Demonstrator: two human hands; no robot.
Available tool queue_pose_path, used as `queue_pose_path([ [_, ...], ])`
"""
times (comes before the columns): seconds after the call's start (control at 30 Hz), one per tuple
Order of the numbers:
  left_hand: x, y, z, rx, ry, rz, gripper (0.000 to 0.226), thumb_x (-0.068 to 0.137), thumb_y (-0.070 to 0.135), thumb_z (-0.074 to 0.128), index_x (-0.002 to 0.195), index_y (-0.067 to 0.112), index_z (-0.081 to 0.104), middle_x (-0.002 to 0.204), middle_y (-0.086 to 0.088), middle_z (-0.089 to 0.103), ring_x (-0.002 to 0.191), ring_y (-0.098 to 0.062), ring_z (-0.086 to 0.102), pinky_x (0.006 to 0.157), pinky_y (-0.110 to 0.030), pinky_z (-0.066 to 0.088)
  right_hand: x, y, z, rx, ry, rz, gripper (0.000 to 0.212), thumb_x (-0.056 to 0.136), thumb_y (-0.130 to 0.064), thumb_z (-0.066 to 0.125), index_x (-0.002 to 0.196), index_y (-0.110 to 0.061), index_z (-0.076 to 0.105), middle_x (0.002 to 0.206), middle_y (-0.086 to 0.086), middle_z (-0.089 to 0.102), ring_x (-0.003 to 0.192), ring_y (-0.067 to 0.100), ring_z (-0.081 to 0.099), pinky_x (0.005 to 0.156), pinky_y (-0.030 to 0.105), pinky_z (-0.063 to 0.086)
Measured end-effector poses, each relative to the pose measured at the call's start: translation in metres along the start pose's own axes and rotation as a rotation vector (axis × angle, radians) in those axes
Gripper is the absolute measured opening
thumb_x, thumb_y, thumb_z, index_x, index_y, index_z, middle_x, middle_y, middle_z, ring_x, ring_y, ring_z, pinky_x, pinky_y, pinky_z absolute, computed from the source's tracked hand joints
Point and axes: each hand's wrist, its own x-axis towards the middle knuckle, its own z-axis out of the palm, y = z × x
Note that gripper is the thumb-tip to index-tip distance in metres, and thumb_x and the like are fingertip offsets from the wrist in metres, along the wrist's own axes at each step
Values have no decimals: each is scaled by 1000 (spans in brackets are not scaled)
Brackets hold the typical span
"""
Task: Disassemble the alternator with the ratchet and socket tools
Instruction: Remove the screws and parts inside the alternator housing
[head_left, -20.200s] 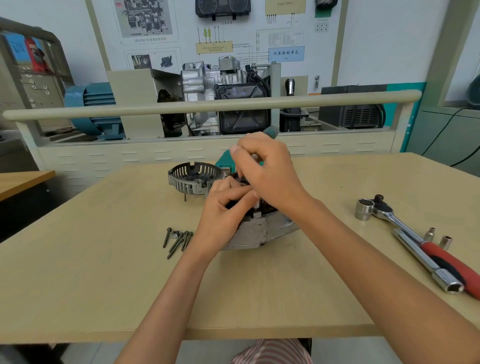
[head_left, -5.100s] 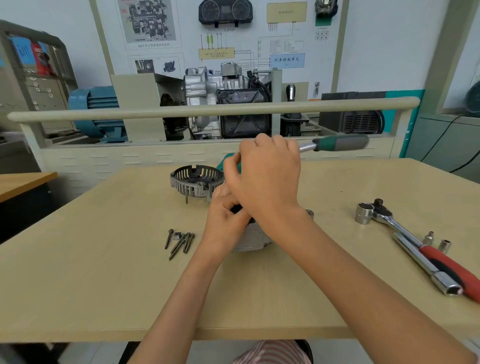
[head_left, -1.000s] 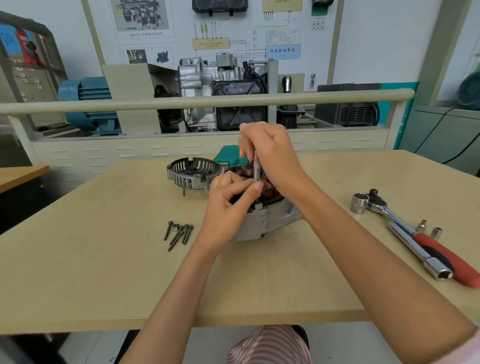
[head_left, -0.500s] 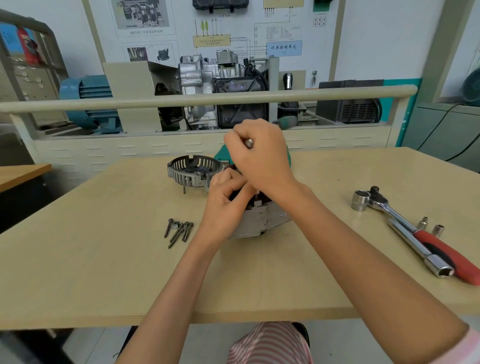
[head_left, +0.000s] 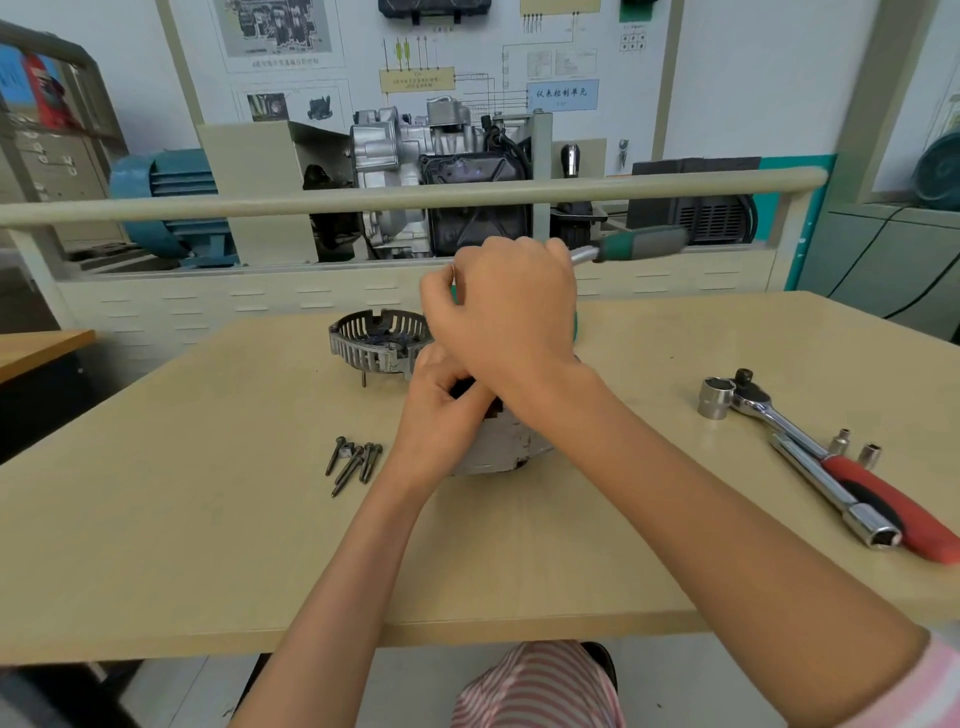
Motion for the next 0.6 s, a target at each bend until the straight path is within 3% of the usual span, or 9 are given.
queue_pose_path([
  [0.1, 0, 2, -3, 37, -63, 16, 24, 84, 29, 56, 65, 39, 65, 77, 1, 54, 88, -12, 45, 81, -28, 36, 2, 15, -4, 680, -23, -5, 39, 79, -16, 45, 42, -15, 31, 41, 2, 30, 49, 16, 32, 58, 29, 27],
  [0.17, 0, 1, -4, 49, -77, 22, 29, 90, 27, 58, 67, 43, 64, 73, 17, 48, 88, -4, 43, 85, -25, 32, 3, 22, -8, 1025, -157, 31, 37, 79, -13, 42, 42, -10, 37, 47, 17, 37, 53, 25, 38, 58, 33, 33],
  [0.2, 0, 1, -4, 47, -77, 31, 33, 91, 25, 58, 64, 44, 64, 71, 20, 47, 86, -2, 42, 84, -24, 31, 5, 24, -9, 1077, -217, 39, 37, 79, -13, 40, 42, -10, 39, 50, 19, 40, 56, 27, 41, 62, 34, 37],
  [0.27, -1, 0, -4, 38, -65, 55, 30, 89, 22, 60, 66, 39, 67, 72, 13, 52, 85, -3, 44, 85, -25, 33, 5, 21, -8, 974, -201, 3, 35, 79, -11, 41, 44, -7, 41, 51, 18, 43, 60, 31, 43, 67, 34, 38],
  [0.33, -1, 0, -5, 36, -52, 78, 28, 86, 19, 60, 63, 33, 69, 73, 2, 59, 83, -3, 45, 81, -25, 36, 0, 16, -3, 659, -56, -80, 31, 80, -11, 47, 50, -7, 40, 51, 5, 38, 58, 23, 38, 64, 32, 32],
  [0.4, 0, -2, -4, 48, -35, 70, 50, 80, 7, 55, 41, 39, 57, 57, 15, 56, 68, 0, 43, 65, -17, 31, -7, 11, 4, 206, 95, -46, 22, 79, -19, 51, 59, -12, 47, 59, -1, 39, 64, 18, 37, 69, 32, 28],
  [0.47, -1, -2, -2, 67, -27, 54, 57, 78, -5, 51, 36, 33, 50, 46, 21, 49, 55, -1, 37, 55, -15, 22, -14, 6, 6, -83, 178, 12, 18, 77, -25, 50, 68, -11, 56, 65, 4, 47, 68, 22, 40, 70, 34, 28],
  [0.53, -2, 1, 1, 45, -3, 65, 48, 75, 4, 51, 38, 35, 53, 47, 19, 50, 61, 3, 41, 56, -11, 25, -14, 5, 3, -41, 173, 23, 17, 77, -25, 49, 65, -13, 52, 64, 2, 46, 68, 21, 40, 71, 34, 28],
  [0.6, -1, 3, 0, 28, -9, 59, 42, 76, 15, 56, 43, 41, 58, 61, 14, 55, 76, 9, 44, 69, -12, 33, -8, 7, -1, 171, 91, 21, 25, 79, -24, 47, 57, -16, 40, 56, -6, 36, 63, 17, 36, 71, 31, 28],
])
